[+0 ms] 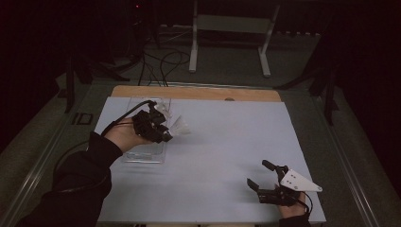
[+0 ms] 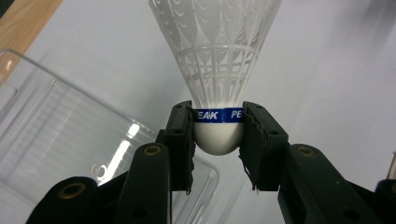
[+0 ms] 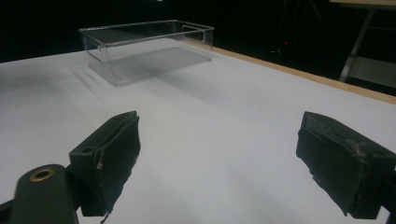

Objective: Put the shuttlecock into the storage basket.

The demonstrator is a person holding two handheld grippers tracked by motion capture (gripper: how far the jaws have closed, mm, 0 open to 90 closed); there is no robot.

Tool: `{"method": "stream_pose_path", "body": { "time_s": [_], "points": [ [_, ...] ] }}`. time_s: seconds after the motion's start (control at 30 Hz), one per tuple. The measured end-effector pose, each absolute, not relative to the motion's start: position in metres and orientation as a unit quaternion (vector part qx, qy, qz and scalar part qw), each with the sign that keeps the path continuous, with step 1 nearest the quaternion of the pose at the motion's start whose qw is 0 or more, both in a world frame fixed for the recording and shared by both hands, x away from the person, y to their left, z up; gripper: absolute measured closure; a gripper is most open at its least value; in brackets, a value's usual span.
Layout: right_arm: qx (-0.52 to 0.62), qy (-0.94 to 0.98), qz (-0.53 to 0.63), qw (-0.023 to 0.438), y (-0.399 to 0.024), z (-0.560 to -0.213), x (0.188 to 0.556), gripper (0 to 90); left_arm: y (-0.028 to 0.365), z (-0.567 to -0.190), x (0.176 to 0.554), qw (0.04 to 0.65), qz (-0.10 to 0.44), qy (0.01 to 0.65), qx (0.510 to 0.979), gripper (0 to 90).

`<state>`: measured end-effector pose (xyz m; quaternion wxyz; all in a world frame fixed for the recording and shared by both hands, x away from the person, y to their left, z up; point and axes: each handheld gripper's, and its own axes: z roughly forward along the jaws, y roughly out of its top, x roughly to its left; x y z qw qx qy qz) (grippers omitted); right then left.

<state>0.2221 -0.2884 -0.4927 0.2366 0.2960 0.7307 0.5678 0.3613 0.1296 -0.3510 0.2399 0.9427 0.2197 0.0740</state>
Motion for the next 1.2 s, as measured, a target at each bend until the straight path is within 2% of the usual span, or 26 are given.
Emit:
{"method": "stream_pose_path", "body": {
  "time_s": [0.33,0.87,1.2],
  "points": [
    [0.299,0.733,0.564,0.235,-0.288,-0.493,0.223,12.8,0.156,-0.347,0.359,0.240,0.080,0.245,0.936,65.8],
    [0.301,0.734,0.563,0.234,-0.287,-0.494,0.223,12.8,0.221,-0.337,0.350,0.254,0.104,0.307,0.911,65.8],
    [0.298,0.735,0.562,0.235,-0.286,-0.494,0.223,12.8,0.245,-0.333,0.344,0.247,0.113,0.332,0.903,65.8]
  ]
}}
